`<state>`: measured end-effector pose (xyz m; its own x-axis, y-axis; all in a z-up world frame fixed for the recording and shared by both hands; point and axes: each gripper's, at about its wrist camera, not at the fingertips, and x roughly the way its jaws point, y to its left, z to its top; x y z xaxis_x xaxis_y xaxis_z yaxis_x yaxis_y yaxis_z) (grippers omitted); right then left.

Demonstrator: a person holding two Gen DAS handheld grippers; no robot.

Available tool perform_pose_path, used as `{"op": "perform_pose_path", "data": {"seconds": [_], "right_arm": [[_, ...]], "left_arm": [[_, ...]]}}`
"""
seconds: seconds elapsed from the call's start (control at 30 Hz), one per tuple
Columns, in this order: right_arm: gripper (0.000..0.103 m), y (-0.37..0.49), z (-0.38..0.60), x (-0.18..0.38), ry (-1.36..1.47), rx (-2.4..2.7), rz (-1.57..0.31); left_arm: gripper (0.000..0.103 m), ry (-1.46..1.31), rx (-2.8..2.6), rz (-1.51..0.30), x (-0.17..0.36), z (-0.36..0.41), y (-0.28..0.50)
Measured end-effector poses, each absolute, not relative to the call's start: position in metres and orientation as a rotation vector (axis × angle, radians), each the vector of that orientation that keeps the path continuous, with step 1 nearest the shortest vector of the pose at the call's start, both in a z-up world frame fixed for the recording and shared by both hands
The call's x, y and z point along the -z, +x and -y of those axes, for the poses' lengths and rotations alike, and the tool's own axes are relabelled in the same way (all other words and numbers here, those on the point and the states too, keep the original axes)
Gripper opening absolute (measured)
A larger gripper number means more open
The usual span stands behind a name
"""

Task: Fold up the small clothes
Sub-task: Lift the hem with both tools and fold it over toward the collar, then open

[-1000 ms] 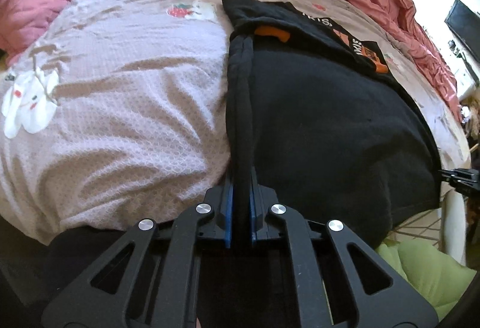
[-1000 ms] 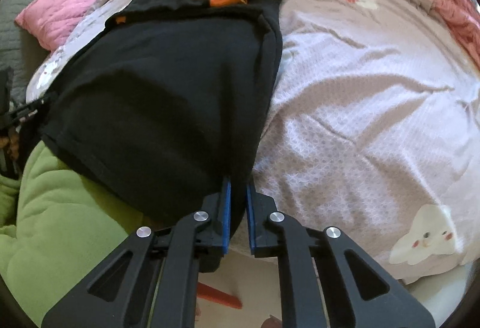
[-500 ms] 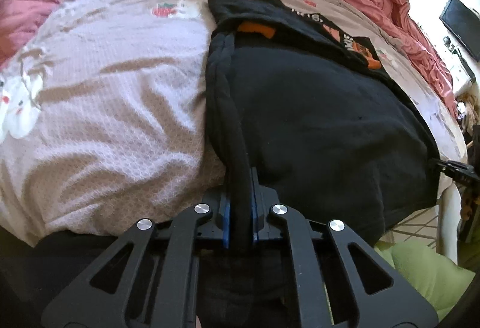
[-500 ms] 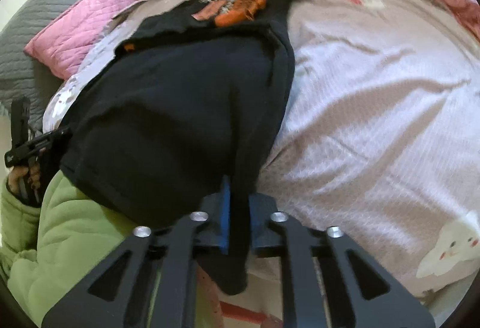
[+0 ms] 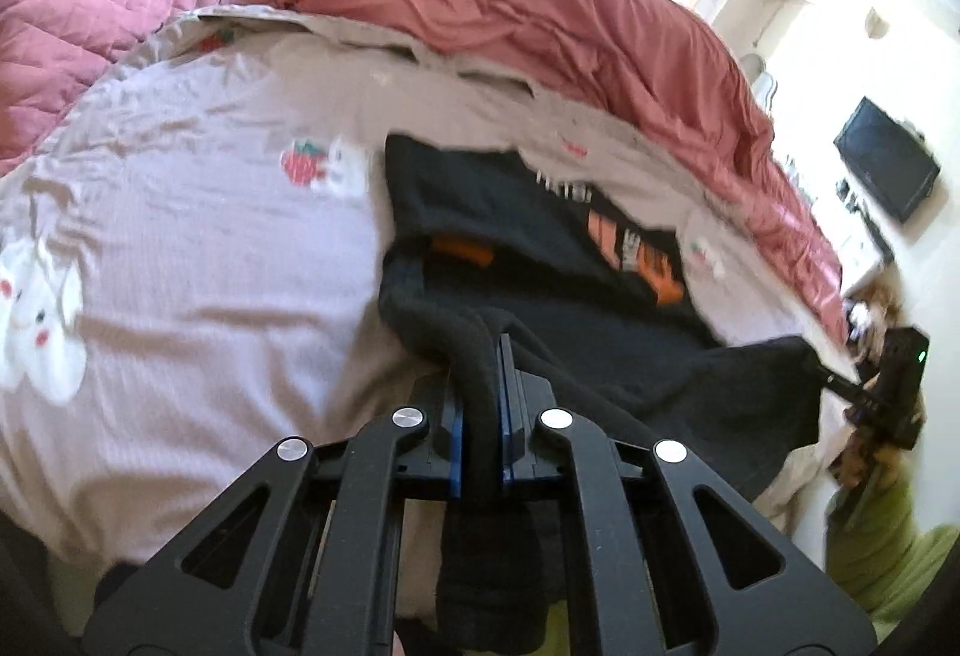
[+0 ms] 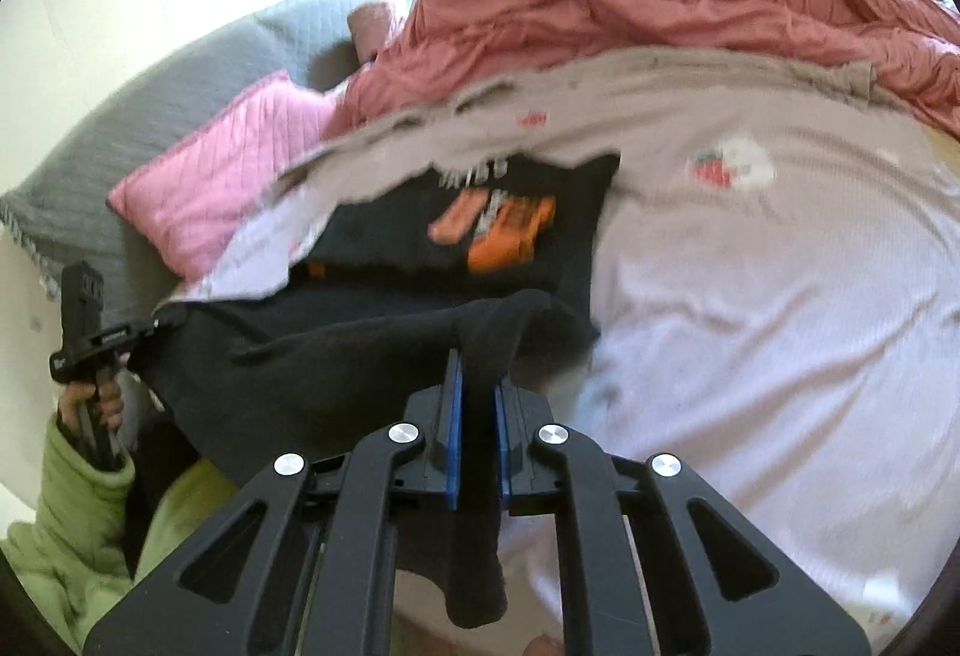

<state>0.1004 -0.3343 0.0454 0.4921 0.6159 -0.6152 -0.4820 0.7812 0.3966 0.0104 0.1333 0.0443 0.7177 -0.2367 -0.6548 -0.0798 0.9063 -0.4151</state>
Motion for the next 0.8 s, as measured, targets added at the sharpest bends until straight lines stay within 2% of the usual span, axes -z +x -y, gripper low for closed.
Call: {"op": "perform_pose_path", "data": {"seconds": [0.43, 0.8], "right_arm": [[0.008, 0.2, 0.31, -0.049, 0.25, -0.591, -0.745], [0.008, 0.27, 0.292, -0.011, 0.231, -0.455, -0.86]], "left_arm": [[0.002, -0.479, -0.009, -0.757, -0.055, -0.162, 0.103], [0.003, -0.492, -0.058, -0.785, -0.03, -0.169, 0.173]]}}
